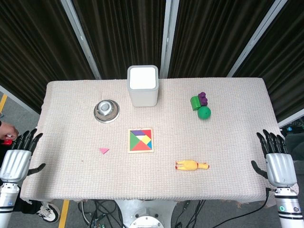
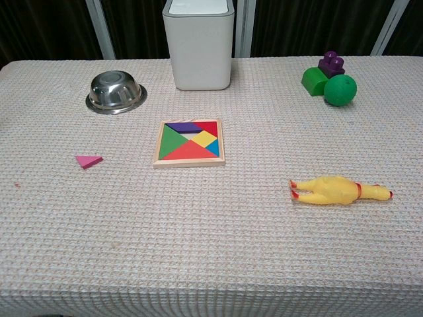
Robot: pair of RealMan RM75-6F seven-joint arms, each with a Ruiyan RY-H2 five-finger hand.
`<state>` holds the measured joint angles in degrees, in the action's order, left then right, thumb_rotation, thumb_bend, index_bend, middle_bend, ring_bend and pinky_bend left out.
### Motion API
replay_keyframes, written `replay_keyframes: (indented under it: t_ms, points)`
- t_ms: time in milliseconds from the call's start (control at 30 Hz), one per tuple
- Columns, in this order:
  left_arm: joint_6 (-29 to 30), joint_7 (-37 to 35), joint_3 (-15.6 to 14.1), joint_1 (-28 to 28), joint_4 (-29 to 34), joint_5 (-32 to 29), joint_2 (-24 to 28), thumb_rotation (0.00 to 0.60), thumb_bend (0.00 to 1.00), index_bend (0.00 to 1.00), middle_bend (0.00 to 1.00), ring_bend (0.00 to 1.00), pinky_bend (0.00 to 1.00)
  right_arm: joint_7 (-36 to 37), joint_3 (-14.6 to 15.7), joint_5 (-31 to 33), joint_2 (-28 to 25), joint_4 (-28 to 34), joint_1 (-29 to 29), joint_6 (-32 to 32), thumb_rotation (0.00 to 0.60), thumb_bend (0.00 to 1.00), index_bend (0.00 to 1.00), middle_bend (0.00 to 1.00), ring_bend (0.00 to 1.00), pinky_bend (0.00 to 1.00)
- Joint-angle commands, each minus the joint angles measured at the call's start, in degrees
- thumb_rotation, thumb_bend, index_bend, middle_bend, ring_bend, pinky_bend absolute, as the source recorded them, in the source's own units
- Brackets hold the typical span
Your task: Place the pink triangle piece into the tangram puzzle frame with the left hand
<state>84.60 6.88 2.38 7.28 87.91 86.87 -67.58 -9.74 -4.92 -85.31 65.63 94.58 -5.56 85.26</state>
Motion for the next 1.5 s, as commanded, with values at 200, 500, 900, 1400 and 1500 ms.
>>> replay_keyframes:
  t_ms: [200,500,900,1400,1500]
  points:
    - [-0.1,0.4,-0.2,0.2,-0.1,0.5,-0.4,0.6,0.11,0.09,0.03,0.0,0.13,0.2,0.0,0.0,-0.3,0.1,0.2,0.3,0.6,0.17,0.0,0.0,0.0,0.0]
    - [-0.9,1.1,-0.3,1.5,1.3,2.0,-0.4,0.6,0.11,0.09,0.03,0.0,0.13,1.2,-0.6,0.4,-0.8,-0.3,0.2,0.7,0.6,0.17,0.0,0.0,0.0,0.0]
    - [-11.5,-1.6,-1.1,8.5,1.7,4.1,-4.9,0.6,0.11,0.09,0.03,0.0,0.14,2.8,-0.8,-0.8,-1.9,-0.1,-0.1,1.2,0.6,0.18,0.0,0.0,0.0,0.0]
    - [-24.1,-2.0,1.0,18.2,-5.6,0.4,-16.3,0.6,0.12,0.13,0.03,0.0,0.13,4.2,-1.1,-0.9,-2.5,-1.2,-0.3,1.2,0.6,0.18,0.0,0.0,0.0,0.0]
    - [-25.3,-2.8,1.3,19.3,-6.9,-0.5,-17.4,0.6,0.13,0.14,0.03,0.0,0.13,4.4,-1.1,-0.6,-2.4,-1.4,-0.3,1.1,0.6,0.18,0.0,0.0,0.0,0.0]
